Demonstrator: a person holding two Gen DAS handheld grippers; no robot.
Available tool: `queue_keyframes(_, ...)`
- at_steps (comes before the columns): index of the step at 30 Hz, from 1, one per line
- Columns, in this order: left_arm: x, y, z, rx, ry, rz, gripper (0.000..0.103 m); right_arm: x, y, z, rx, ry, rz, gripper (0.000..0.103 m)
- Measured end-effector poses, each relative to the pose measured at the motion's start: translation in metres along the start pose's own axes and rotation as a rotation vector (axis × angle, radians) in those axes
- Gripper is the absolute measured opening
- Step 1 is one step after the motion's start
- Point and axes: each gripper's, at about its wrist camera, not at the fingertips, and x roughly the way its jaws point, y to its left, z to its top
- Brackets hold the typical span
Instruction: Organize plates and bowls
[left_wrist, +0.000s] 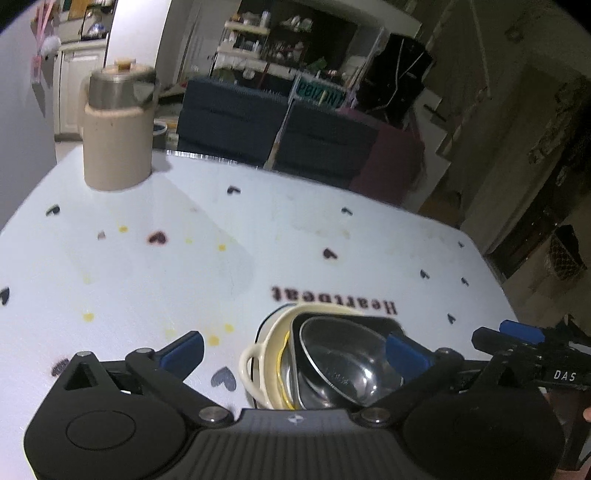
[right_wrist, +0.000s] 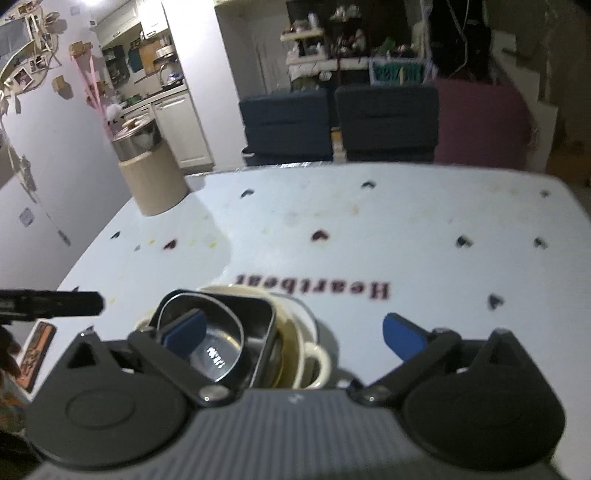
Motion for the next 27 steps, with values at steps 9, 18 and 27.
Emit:
queue_keyframes(9,-0.048,-0.019,-0.005,0.074,-0.136,0.076,0.103,-0.052,0.008,-0.008,0.025,-0.153,-0.002,0.103)
queue_keyframes(18,-0.08,-0.038,-0.035,0.185,-0.215,0.148,0.103,-0.087,0.017,-0.039,0.03,-0.258,-0.036,0.103)
queue_keyframes(27,-0.094,-0.04,-0.067,0.21,-0.246,0.182,0.103,-0.104,0.025,-0.071,0.019,-0.307,-0.071,0.103)
